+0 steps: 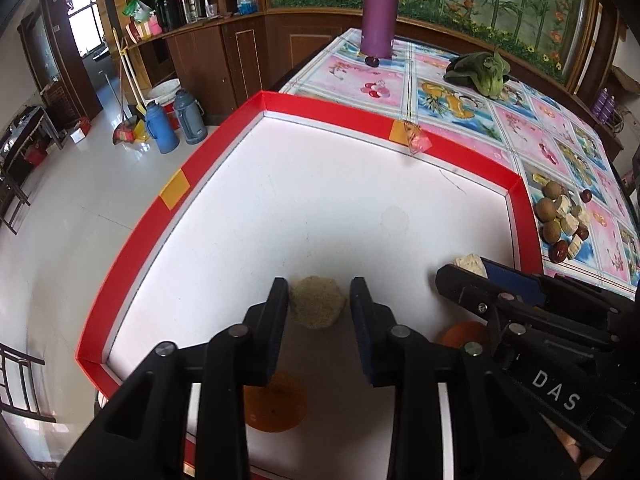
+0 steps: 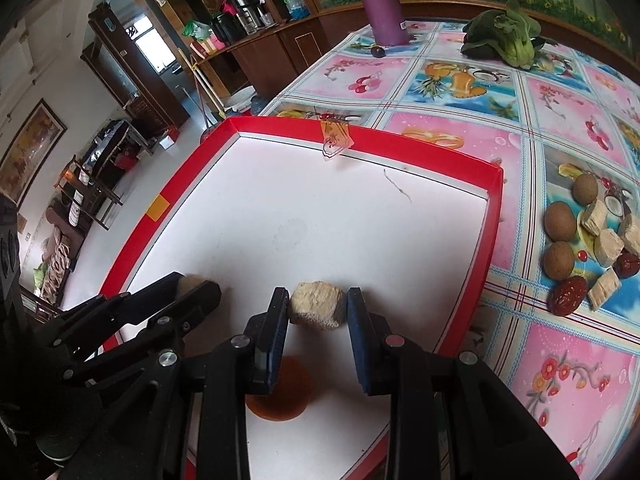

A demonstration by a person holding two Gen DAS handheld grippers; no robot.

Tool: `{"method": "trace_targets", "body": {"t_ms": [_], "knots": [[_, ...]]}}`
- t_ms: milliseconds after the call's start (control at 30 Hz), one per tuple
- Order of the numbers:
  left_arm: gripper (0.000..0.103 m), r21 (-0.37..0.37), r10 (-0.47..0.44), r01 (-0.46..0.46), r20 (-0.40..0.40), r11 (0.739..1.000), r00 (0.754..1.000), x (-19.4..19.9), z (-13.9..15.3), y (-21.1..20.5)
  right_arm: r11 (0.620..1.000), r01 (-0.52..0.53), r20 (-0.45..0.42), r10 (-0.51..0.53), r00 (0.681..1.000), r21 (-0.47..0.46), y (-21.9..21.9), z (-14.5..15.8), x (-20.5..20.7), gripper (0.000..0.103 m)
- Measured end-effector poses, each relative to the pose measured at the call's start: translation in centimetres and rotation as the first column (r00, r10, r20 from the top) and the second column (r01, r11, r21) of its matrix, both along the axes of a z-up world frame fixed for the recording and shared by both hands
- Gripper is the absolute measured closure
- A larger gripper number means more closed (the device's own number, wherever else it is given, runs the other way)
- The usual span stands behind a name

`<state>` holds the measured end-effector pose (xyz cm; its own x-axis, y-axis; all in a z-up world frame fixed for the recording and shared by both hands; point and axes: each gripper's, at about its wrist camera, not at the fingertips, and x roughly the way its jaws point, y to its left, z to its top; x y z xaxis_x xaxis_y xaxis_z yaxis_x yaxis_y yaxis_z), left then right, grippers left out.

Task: Organize fruits
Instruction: 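Carry the cube and ball into the white tray and open both tools, then grasp a red date with the right tool while the left tool grasps another red date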

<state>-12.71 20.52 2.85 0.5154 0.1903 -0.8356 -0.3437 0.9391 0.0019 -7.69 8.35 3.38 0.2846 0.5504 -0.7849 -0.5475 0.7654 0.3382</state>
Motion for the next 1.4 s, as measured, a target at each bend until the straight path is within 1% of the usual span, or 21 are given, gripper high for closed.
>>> {"method": "trace_targets", "body": {"t_ms": [67,133,233,300,433,533,667,767,867,967,1033,1067,1133,1200,1233,1300,1367,1400], "knots": [[0.056,0.007,0.015,-0.015,-0.002,1.0,1.0,-0.1,0.1,0.0,1.0,-0.001,-0.01,0.001,1.0,0.007,-0.4,0.1,0.0,0.074],[0.044,0.006,0.027,-0.027,0.007,1.0,1.0,-0.3,0.5,0.1,0.999,-0.005,-0.008,0.006,1.0,0.033,-0.9,0.5,0.1,0.074],[0.034,0.027,0.036,-0.037,0.033,0.999,0.999,-0.5,1.4,-0.2,0.997,-0.001,0.032,-0.001,0.999,0.076,-2.3,1.8,-0.3,0.068],[0.032,0.046,0.028,-0.03,0.056,0.998,0.998,-0.7,2.3,-0.8,0.994,0.003,0.072,-0.011,0.997,0.106,-3.4,2.8,-0.5,0.068],[0.027,0.042,-0.017,0.012,0.098,0.999,0.995,-1.0,3.9,-2.7,0.989,0.034,0.141,-0.054,0.989,0.144,-6.4,4.5,-0.7,0.063],[0.026,0.05,-0.077,0.072,0.123,0.996,0.989,-1.1,5.1,-4.8,0.984,0.07,0.182,-0.1,0.978,0.165,-9.9,5.0,-0.7,0.059],[0.026,0.078,-0.168,0.158,0.147,0.984,0.975,-0.8,6.4,-8.1,0.975,0.161,0.213,-0.192,0.958,0.153,-15.7,4.6,-0.1,0.059],[0.025,0.105,-0.242,0.229,0.132,0.968,0.961,-0.1,6.2,-10.8,0.963,0.239,0.213,-0.261,0.942,0.123,-19.4,3.7,0.7,0.059],[0.025,0.1,-0.315,0.306,0.102,0.947,0.943,0.7,5.5,-13.5,0.952,0.292,0.19,-0.304,0.933,0.09,-22.1,2.6,1.6,0.059],[0.025,0.096,-0.37,0.364,0.062,0.927,0.927,1.8,4.4,-15.6,0.951,0.304,0.17,-0.309,0.936,0.06,-22.9,2.0,2.3,0.059],[0.025,0.091,-0.396,0.391,0.039,0.916,0.918,2.6,3.7,-16.4,0.956,0.291,0.185,-0.294,0.938,0.042,-22.3,1.9,2.8,0.059],[0.025,0.079,-0.407,0.404,0.022,0.911,0.913,3.0,3.3,-16.8,0.958,0.286,0.193,-0.287,0.938,0.033,-22.4,1.9,2.6,0.059],[0.026,0.049,-0.424,0.424,0.005,0.905,0.905,3.5,2.8,-17.1,0.964,0.264,0.208,-0.257,0.944,-0.009,-21.0,1.6,3.6,0.059],[0.026,0.014,-0.457,0.457,0.0,0.889,0.889,3.9,2.4,-17.3,0.97,0.242,0.203,-0.234,0.951,-0.014,-20.7,1.2,4.1,0.059],[0.026,0.01,-0.46,0.46,-0.008,0.888,0.888,4.1,2.2,-17.4,0.972,0.235,0.198,-0.228,0.953,-0.014,-20.7,0.9,4.4,0.059],[0.029,0.01,-0.463,0.463,-0.015,0.886,0.886,4.7,1.9,-17.3,0.973,0.229,0.194,-0.222,0.955,-0.014,-20.0,0.6,5.1,0.059],[0.041,-0.014,-0.47,0.47,-0.024,0.883,0.882,5.4,1.5,-17.1,0.976,0.217,0.179,-0.21,0.961,-0.019,-19.4,0.2,5.7,0.06],[0.044,-0.027,-0.473,0.472,-0.03,0.881,0.881,5.8,1.3,-17.1,0.976,0.217,0.171,-0.21,0.963,-0.025,-19.0,0.0,5.9,0.06]]}}
